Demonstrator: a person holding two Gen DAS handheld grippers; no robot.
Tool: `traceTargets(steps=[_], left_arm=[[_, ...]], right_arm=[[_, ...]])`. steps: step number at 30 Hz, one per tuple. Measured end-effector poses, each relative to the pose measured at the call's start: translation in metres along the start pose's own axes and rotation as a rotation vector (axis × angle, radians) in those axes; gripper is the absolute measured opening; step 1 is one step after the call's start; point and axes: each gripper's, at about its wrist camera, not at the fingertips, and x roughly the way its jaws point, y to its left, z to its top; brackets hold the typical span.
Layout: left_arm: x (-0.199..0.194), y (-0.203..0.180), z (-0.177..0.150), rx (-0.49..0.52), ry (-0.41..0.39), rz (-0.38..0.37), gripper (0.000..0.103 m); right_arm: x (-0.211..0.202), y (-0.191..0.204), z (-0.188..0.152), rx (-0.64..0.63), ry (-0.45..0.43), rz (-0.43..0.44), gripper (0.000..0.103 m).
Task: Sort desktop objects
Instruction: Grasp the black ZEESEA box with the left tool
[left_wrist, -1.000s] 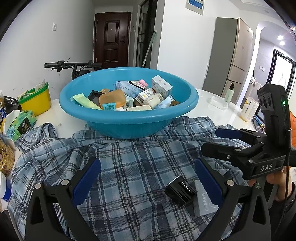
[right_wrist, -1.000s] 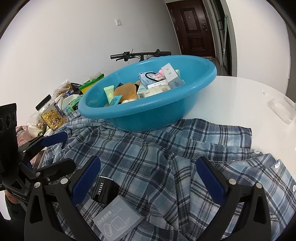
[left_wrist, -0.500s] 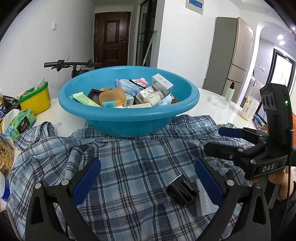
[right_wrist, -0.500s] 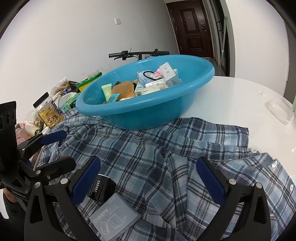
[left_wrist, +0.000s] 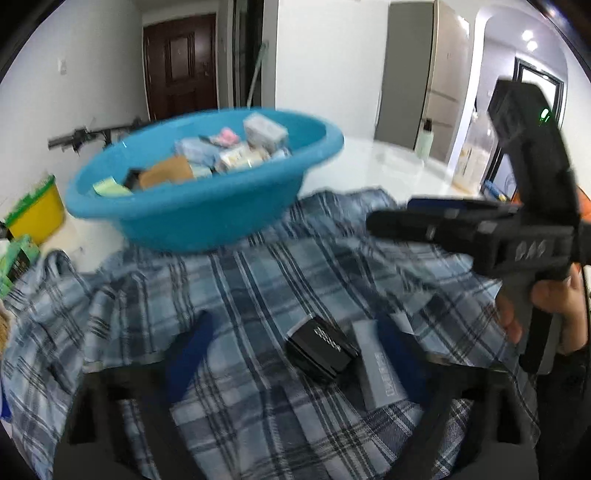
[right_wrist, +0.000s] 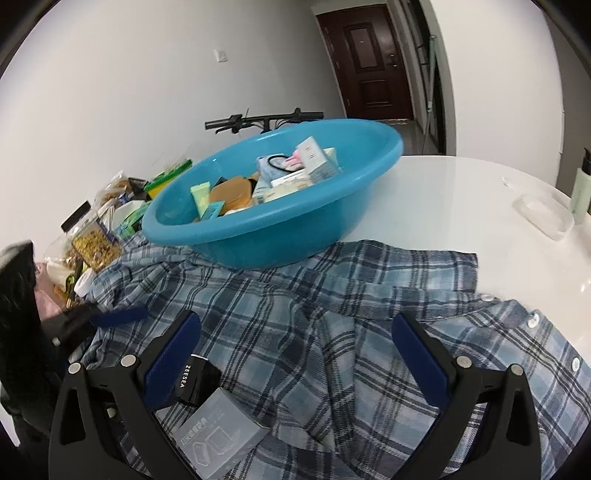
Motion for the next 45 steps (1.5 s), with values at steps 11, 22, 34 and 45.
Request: traceTargets(steps=[11,22,34,45], left_arm=[[0.02,-0.007,-0.004,-0.051,0.079,-0.041,0.043],[0.014,-0.005,-0.007,-0.051,0.088,0.02,0.033],[0.015,-0.003,-0.013,-0.054,0.065,0.017,0.032],[-0.023,0.022,-0.014,-0.115,-0.02,0.013,0.032]], right_arm=[[-0.004,0.002,-0.001,0.005,-0.01,0.031,0.103],[-0.02,0.008,-0.01,-0.003,-0.012,0.078,0.103],[-0.017,0.024,-0.055,-0.039,0.103,0.009,0.103],[0.011,0.058,-0.07,-0.104,0.183,-0.085,0.103]])
